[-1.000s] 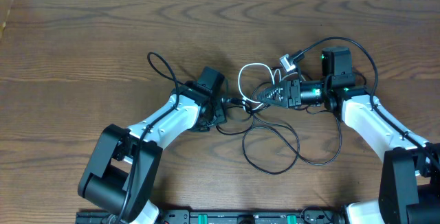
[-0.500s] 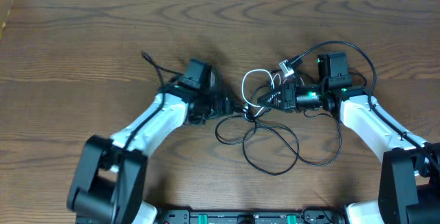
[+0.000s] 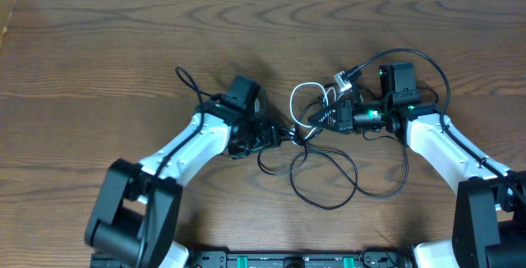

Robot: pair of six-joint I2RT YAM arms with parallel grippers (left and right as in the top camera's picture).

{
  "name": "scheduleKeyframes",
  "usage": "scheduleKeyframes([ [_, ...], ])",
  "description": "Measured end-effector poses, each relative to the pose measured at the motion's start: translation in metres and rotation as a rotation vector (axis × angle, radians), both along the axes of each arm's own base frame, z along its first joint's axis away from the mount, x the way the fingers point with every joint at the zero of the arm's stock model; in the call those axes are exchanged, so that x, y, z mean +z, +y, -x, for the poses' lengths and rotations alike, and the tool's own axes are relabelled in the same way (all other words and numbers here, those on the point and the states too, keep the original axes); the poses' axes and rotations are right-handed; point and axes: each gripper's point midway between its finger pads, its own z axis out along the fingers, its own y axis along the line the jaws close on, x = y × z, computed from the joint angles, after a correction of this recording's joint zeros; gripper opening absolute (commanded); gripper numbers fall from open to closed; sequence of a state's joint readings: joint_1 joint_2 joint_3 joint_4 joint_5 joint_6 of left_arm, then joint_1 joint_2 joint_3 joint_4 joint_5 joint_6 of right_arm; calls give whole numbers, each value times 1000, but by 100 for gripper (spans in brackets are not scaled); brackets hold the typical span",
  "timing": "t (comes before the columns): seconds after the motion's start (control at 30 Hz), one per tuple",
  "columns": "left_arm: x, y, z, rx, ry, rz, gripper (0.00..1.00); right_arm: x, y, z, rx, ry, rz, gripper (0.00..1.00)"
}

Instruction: Untangle cables

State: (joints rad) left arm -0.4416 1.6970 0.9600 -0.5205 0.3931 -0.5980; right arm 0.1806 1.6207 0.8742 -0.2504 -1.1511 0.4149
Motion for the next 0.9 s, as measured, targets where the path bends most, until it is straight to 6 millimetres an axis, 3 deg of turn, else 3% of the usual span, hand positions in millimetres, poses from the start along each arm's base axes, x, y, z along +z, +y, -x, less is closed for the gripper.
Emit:
scheduleKeyframes([
  [0.13,-15,-3,2,16,31,-24,76,0,0,0,1,-2,0,1],
  [0.4,-13,-15,-19,75,-26,22,76,-1,0,2,1,11,3,1],
  [0.9,-11,-22,-28,85,-55,56,78,-8,-3,1,-17,26,38,1],
])
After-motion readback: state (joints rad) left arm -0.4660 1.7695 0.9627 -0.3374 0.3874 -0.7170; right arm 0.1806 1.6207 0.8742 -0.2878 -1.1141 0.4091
